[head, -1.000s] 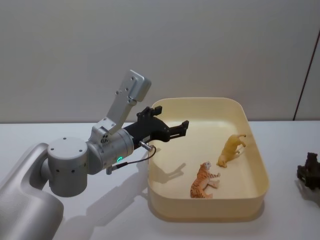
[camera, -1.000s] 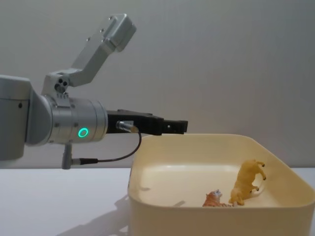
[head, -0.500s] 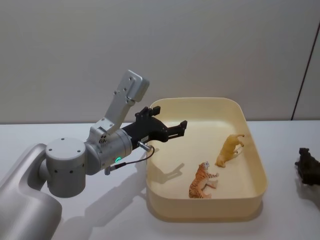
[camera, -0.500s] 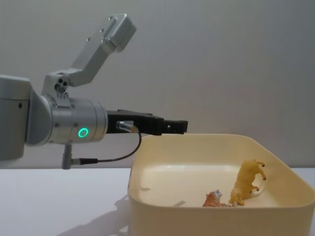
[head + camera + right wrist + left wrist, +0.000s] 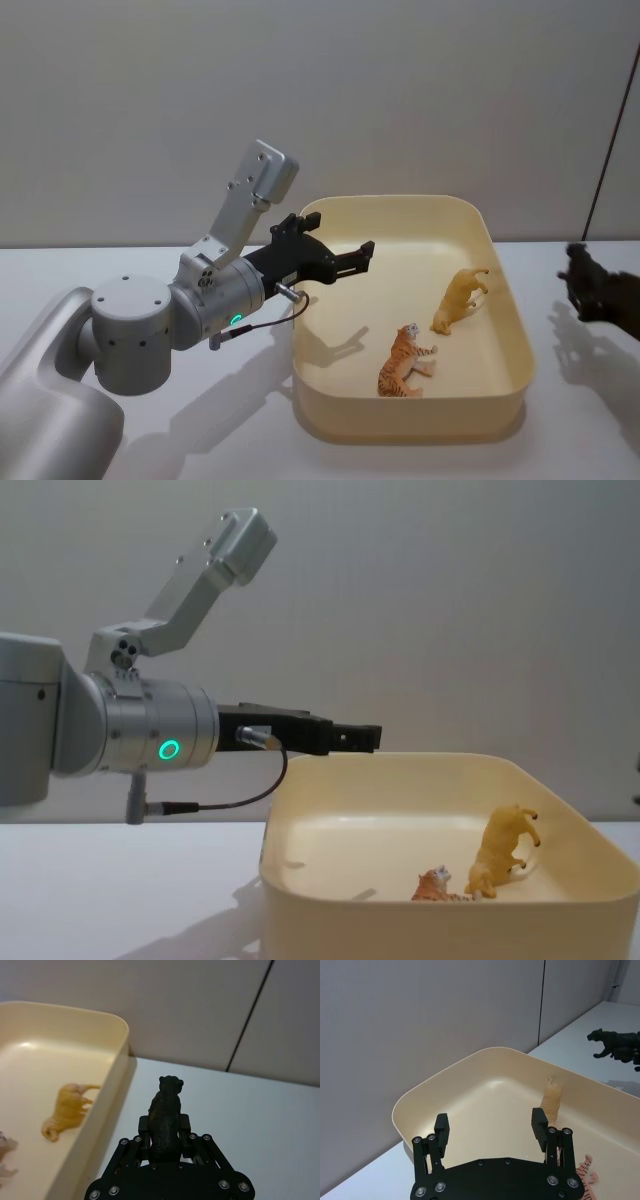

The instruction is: Pick up the toy alternately with two hands and place it into the central storage box.

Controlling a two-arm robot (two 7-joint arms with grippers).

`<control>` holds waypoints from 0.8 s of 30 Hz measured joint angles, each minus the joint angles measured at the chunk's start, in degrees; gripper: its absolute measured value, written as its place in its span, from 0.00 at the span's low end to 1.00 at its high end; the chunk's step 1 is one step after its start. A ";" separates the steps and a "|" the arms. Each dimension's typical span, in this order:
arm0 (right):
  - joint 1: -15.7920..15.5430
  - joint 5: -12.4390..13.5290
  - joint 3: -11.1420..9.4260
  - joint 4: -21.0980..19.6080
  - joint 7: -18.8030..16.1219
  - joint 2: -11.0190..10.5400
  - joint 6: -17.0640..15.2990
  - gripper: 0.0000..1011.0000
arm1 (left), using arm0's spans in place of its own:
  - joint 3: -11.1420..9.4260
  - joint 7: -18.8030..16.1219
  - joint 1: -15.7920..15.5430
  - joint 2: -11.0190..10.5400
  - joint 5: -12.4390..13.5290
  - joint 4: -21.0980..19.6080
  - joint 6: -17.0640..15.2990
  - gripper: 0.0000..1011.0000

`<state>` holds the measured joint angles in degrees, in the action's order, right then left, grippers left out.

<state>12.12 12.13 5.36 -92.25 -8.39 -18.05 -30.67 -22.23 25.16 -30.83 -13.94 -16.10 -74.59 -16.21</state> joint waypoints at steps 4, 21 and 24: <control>1.92 -0.17 0.59 -0.18 -2.66 0.57 0.35 0.31 | 0.00 0.00 0.00 0.00 0.00 0.00 0.00 0.99; 11.98 -0.97 4.03 5.81 -14.27 4.35 -2.19 0.31 | 0.00 0.00 0.00 0.00 0.00 0.00 0.00 0.99; 13.87 -1.41 4.80 7.86 -16.30 5.23 -3.10 0.31 | 0.00 0.00 0.00 0.00 0.00 0.00 0.00 0.99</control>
<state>25.99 10.72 10.16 -84.39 -24.69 -12.82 -33.77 -22.23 25.16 -30.83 -13.94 -16.10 -74.59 -16.21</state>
